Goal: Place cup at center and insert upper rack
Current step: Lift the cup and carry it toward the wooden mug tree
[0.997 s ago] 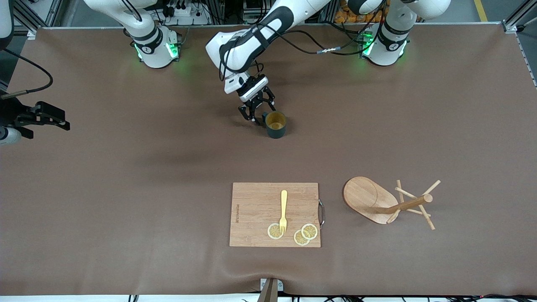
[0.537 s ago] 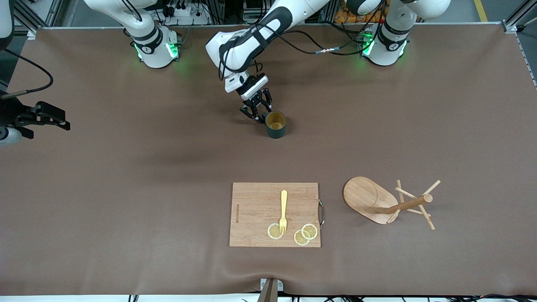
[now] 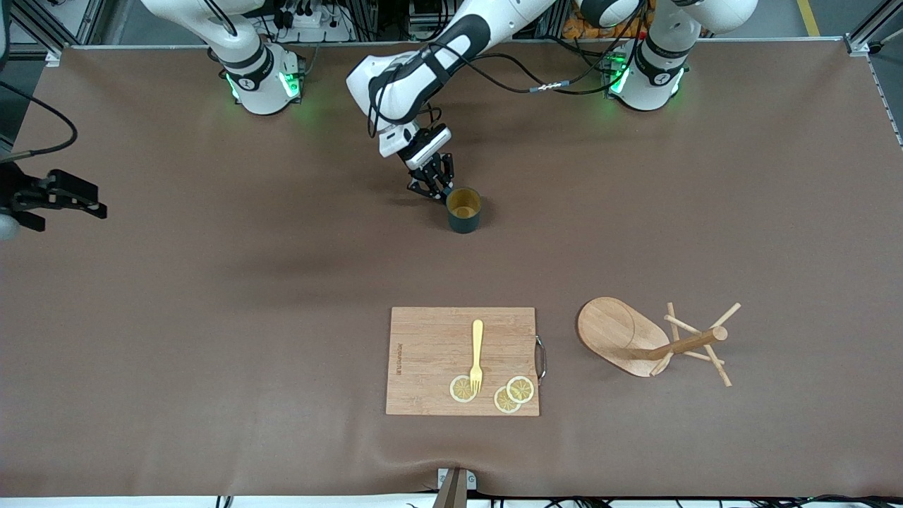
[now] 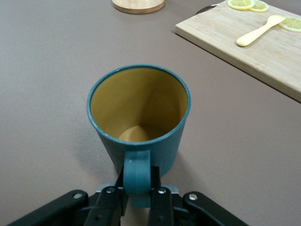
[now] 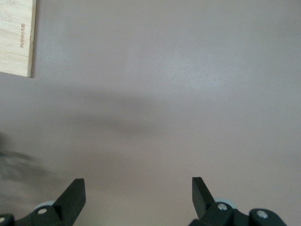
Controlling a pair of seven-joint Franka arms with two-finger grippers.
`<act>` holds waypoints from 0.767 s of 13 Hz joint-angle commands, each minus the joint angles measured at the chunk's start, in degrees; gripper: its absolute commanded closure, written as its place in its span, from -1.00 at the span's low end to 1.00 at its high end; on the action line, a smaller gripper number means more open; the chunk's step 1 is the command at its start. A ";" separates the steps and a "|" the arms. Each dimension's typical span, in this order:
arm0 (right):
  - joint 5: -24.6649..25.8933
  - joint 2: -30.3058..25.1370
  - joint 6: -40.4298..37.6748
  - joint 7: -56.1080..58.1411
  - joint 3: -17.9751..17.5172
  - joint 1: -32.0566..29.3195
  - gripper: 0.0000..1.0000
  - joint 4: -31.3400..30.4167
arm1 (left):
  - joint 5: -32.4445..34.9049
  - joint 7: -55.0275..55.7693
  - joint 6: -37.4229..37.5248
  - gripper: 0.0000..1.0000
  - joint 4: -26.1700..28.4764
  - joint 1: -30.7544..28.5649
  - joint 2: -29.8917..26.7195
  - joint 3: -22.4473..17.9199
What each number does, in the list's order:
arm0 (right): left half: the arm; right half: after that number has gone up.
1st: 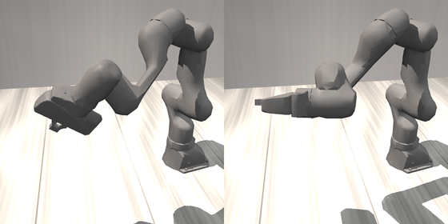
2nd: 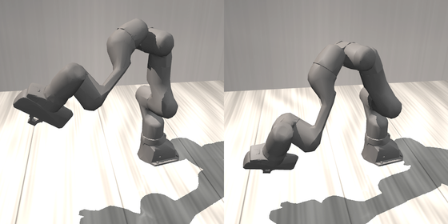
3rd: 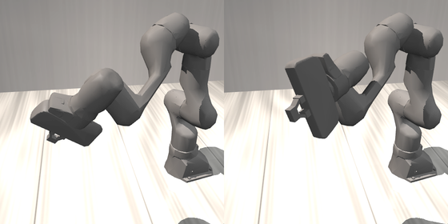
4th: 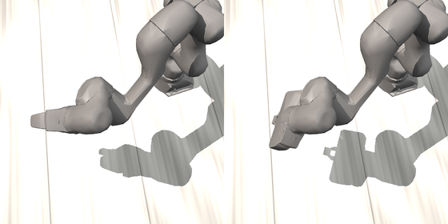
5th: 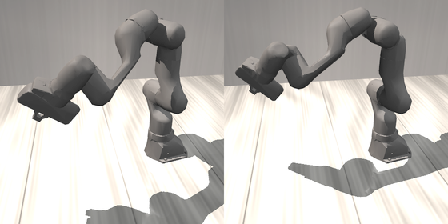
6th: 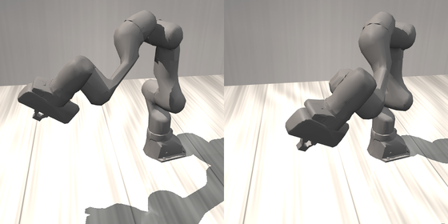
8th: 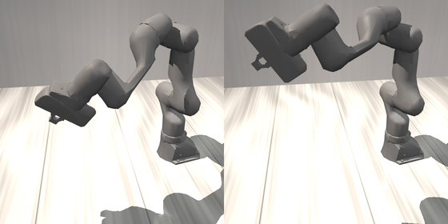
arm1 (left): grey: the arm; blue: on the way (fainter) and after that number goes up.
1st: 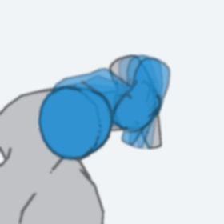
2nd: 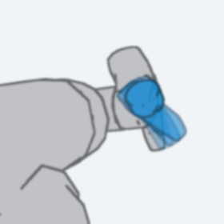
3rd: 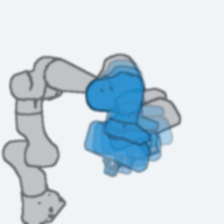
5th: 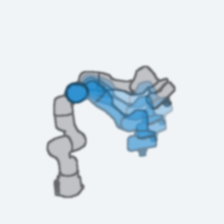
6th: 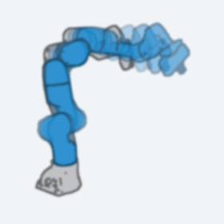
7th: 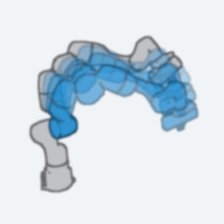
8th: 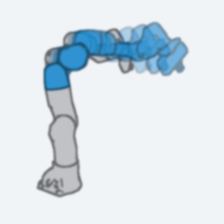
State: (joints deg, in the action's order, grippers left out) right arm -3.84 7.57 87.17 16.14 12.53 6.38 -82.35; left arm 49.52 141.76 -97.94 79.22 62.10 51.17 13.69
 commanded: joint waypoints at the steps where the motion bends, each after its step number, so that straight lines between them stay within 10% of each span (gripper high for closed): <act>1: 0.59 -2.21 -0.34 -0.58 -0.67 -2.07 -1.00 -1.93 | 0.31 0.37 0.03 1.00 -0.90 0.13 -1.94 -0.24; 10: 0.50 -3.00 -0.95 -2.94 -0.67 -3.48 -1.00 -2.73 | -29.44 -22.19 0.12 1.00 -1.17 -17.95 -29.34 -0.06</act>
State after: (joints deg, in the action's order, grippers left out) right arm -3.84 6.89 86.49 15.50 12.66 3.69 -83.20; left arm 25.76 124.67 -97.62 75.06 48.45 28.31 13.38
